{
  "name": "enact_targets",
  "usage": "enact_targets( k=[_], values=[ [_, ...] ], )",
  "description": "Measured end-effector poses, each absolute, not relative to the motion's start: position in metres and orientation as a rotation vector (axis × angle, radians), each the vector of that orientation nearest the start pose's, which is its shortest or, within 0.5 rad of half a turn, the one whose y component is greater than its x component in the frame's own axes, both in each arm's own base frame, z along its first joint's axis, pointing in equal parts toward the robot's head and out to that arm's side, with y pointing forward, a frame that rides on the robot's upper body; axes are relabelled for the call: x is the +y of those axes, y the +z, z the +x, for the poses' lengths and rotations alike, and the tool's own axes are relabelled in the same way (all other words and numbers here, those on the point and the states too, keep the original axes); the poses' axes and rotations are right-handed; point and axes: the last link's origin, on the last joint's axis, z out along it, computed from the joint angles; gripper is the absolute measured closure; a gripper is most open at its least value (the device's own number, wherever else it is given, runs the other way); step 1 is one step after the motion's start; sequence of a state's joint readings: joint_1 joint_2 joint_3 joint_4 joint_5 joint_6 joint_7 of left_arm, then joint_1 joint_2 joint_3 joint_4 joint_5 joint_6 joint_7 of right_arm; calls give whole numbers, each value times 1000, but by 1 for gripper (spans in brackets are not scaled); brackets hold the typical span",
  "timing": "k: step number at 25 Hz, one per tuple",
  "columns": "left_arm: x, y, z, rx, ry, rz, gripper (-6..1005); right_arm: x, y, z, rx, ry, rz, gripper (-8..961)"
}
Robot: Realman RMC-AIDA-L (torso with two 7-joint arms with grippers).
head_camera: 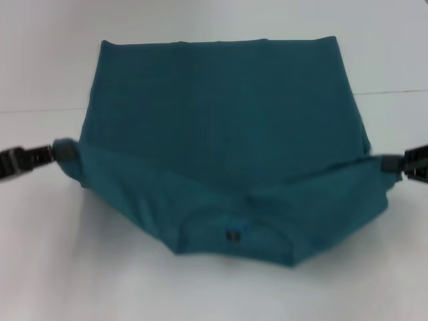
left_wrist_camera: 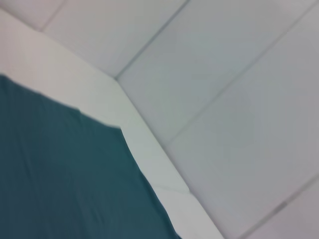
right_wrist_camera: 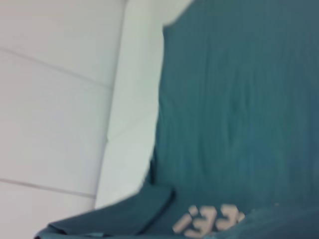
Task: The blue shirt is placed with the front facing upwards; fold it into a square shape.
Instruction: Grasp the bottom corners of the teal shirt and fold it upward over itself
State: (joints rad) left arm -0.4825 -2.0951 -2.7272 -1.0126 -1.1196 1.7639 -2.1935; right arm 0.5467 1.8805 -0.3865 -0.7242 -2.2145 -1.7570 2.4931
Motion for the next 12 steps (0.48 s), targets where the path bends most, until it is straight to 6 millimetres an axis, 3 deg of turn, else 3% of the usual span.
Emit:
enact_targets(
  k=[6,12],
  values=[
    [352,89,-261,-1378,-1039,-2242,966,353,122,295,1958,965,-2012,933],
    [373,83,-259,-1327,-1037,-2195,967,371,120,287,1907,1014,-1976,933]
  ],
)
